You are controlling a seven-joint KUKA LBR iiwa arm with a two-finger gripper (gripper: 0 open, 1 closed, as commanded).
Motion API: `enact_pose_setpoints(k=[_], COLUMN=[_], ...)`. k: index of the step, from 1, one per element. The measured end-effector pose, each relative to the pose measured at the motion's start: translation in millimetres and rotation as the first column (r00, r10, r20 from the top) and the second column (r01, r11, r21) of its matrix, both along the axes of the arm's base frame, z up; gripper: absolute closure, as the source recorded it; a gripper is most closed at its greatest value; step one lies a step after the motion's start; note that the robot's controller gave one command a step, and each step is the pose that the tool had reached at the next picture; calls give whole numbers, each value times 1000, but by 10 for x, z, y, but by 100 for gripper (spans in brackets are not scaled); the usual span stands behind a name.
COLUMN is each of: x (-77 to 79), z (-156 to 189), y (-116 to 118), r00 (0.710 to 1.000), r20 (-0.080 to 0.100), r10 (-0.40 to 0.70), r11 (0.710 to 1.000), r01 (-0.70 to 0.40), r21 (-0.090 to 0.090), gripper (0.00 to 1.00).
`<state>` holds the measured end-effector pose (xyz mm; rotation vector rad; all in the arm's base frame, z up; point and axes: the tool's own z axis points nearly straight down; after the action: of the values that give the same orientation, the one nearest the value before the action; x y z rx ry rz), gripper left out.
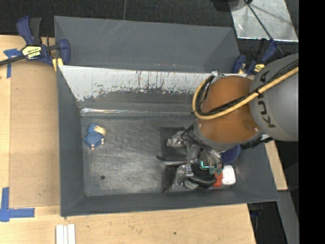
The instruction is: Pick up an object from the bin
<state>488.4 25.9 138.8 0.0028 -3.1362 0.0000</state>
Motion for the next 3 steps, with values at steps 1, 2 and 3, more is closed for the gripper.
enact_pose_setpoints(k=[1,2,3], x=[188,157,198], z=[-503,-511,-549], y=[-252,-259,-477], r00=[996,996,971], r20=[-1,-20,7], r10=[-85,-88,241], r11=[996,996,970], r01=[85,88,-241], r21=[7,6,25], gripper=[0,100,100])
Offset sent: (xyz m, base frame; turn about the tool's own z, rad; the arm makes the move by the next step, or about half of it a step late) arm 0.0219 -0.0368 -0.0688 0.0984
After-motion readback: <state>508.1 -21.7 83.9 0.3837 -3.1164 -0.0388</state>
